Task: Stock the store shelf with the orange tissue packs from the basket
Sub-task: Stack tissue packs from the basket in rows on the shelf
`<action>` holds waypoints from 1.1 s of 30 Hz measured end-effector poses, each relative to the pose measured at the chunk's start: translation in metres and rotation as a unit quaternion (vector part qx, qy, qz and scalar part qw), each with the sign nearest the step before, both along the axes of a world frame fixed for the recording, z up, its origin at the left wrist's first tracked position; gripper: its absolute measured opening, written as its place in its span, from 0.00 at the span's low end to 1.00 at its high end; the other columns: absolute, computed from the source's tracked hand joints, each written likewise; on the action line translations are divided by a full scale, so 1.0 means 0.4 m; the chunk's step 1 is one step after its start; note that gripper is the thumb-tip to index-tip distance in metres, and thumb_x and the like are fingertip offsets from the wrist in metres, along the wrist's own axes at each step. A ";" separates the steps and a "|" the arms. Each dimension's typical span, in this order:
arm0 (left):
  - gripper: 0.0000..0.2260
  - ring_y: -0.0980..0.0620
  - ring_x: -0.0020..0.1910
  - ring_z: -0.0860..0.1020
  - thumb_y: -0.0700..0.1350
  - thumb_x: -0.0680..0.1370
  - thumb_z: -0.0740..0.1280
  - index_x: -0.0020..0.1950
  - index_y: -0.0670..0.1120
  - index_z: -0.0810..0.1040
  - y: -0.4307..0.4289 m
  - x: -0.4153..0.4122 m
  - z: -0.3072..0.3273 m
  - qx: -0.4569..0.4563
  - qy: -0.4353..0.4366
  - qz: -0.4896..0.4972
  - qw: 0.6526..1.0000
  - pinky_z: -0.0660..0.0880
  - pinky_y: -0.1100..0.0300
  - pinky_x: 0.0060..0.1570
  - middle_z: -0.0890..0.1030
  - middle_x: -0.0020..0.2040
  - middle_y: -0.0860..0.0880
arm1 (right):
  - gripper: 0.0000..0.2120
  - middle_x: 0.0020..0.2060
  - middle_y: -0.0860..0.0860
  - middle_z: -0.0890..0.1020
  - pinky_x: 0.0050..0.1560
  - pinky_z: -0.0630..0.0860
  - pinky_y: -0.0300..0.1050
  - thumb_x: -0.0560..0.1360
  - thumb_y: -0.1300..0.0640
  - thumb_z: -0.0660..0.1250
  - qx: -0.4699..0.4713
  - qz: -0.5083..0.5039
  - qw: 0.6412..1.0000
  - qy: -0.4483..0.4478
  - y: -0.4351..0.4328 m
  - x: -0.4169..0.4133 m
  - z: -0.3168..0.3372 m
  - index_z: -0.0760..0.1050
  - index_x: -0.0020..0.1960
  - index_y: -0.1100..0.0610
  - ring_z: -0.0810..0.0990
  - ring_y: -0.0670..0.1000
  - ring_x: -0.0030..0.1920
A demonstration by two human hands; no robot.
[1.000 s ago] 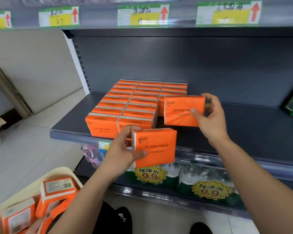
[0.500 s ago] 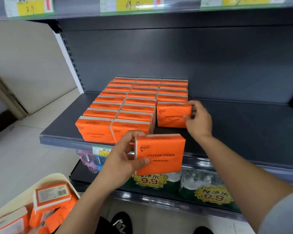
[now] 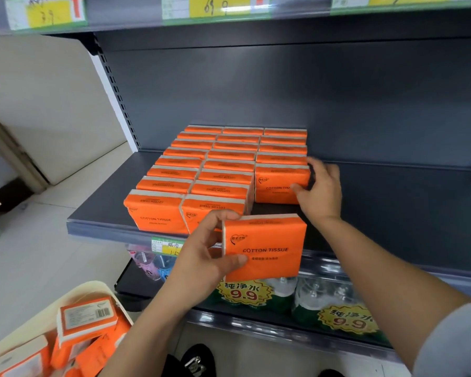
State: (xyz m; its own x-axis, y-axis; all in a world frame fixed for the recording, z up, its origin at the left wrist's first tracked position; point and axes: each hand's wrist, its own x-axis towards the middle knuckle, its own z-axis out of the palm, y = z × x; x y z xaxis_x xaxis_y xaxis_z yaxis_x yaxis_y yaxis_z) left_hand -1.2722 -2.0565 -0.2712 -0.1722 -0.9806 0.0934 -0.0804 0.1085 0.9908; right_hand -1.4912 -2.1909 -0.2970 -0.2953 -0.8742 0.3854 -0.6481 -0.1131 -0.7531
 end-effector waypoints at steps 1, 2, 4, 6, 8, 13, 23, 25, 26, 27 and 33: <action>0.21 0.49 0.53 0.79 0.39 0.65 0.73 0.52 0.59 0.75 -0.001 -0.002 0.002 0.000 0.008 0.000 1.000 0.79 0.58 0.43 0.80 0.51 0.45 | 0.24 0.60 0.54 0.72 0.55 0.75 0.49 0.72 0.59 0.73 -0.030 -0.002 0.999 -0.014 0.016 0.002 0.011 0.72 0.66 0.51 0.75 0.53 0.57; 0.21 0.49 0.52 0.79 0.38 0.65 0.73 0.52 0.58 0.75 -0.003 -0.003 0.004 -0.001 0.016 0.000 1.000 0.79 0.57 0.43 0.80 0.51 0.44 | 0.20 0.56 0.52 0.74 0.51 0.75 0.46 0.72 0.57 0.72 -0.057 0.001 0.998 -0.038 0.037 0.006 0.028 0.75 0.63 0.51 0.76 0.50 0.53; 0.22 0.50 0.51 0.80 0.35 0.66 0.74 0.53 0.55 0.74 -0.005 -0.007 0.009 -0.010 0.029 0.003 1.000 0.79 0.57 0.44 0.81 0.50 0.48 | 0.08 0.46 0.49 0.79 0.44 0.72 0.40 0.73 0.53 0.72 -0.060 0.072 0.986 -0.135 0.087 0.010 0.076 0.79 0.51 0.53 0.76 0.45 0.43; 0.23 0.53 0.48 0.81 0.30 0.69 0.73 0.55 0.53 0.73 -0.007 -0.013 0.015 -0.015 0.036 0.016 0.999 0.79 0.58 0.43 0.82 0.46 0.53 | 0.10 0.38 0.48 0.82 0.40 0.72 0.36 0.71 0.48 0.71 0.005 0.214 0.947 -0.239 0.148 0.005 0.123 0.81 0.43 0.55 0.78 0.43 0.38; 0.24 0.55 0.46 0.81 0.28 0.70 0.71 0.55 0.53 0.73 -0.009 -0.019 0.027 -0.020 0.042 0.035 0.998 0.79 0.57 0.42 0.83 0.46 0.55 | 0.09 0.39 0.46 0.82 0.40 0.74 0.35 0.68 0.50 0.74 0.053 0.333 0.914 -0.227 0.195 -0.011 0.147 0.81 0.44 0.53 0.79 0.44 0.41; 0.27 0.56 0.56 0.77 0.32 0.74 0.69 0.64 0.58 0.70 -0.023 -0.040 0.045 -0.065 -0.025 0.052 0.996 0.78 0.62 0.50 0.77 0.59 0.51 | 0.16 0.48 0.53 0.82 0.46 0.77 0.38 0.67 0.65 0.76 0.066 0.335 0.929 -0.143 0.217 -0.041 0.147 0.78 0.51 0.52 0.80 0.51 0.48; 0.27 0.47 0.74 0.63 0.50 0.75 0.70 0.72 0.46 0.69 -0.106 -0.023 -0.029 -0.260 -0.562 0.120 0.776 0.50 0.42 0.72 0.69 0.72 0.47 | 0.17 0.48 0.50 0.82 0.46 0.75 0.36 0.69 0.65 0.75 0.060 0.181 0.970 -0.151 0.153 -0.105 0.085 0.77 0.49 0.46 0.80 0.47 0.49; 0.26 0.46 0.72 0.67 0.47 0.74 0.71 0.70 0.45 0.71 -0.111 -0.023 -0.037 -0.267 -0.570 0.123 0.767 0.57 0.39 0.69 0.71 0.71 0.46 | 0.16 0.47 0.49 0.81 0.45 0.74 0.34 0.69 0.65 0.75 0.065 0.149 0.976 -0.143 0.133 -0.107 0.057 0.77 0.49 0.47 0.79 0.46 0.48; 0.25 0.45 0.71 0.69 0.46 0.73 0.72 0.69 0.45 0.72 -0.114 -0.022 -0.040 -0.272 -0.574 0.126 0.762 0.60 0.38 0.68 0.72 0.70 0.46 | 0.16 0.47 0.49 0.81 0.45 0.73 0.34 0.69 0.65 0.75 0.070 0.138 0.978 -0.138 0.123 -0.106 0.045 0.77 0.50 0.48 0.78 0.46 0.48; 0.25 0.44 0.69 0.70 0.44 0.72 0.73 0.68 0.45 0.73 -0.116 -0.021 -0.042 -0.277 -0.576 0.129 0.758 0.62 0.38 0.66 0.74 0.69 0.45 | 0.16 0.48 0.49 0.81 0.45 0.73 0.34 0.70 0.64 0.74 0.075 0.130 0.980 -0.133 0.112 -0.105 0.034 0.77 0.52 0.49 0.78 0.45 0.48; 0.25 0.45 0.69 0.71 0.42 0.71 0.73 0.67 0.45 0.74 -0.121 -0.020 -0.045 -0.283 -0.572 0.130 0.759 0.63 0.38 0.66 0.75 0.68 0.46 | 0.20 0.54 0.50 0.78 0.58 0.76 0.45 0.70 0.63 0.75 0.056 0.113 0.990 -0.071 0.049 -0.077 0.004 0.78 0.60 0.52 0.78 0.49 0.55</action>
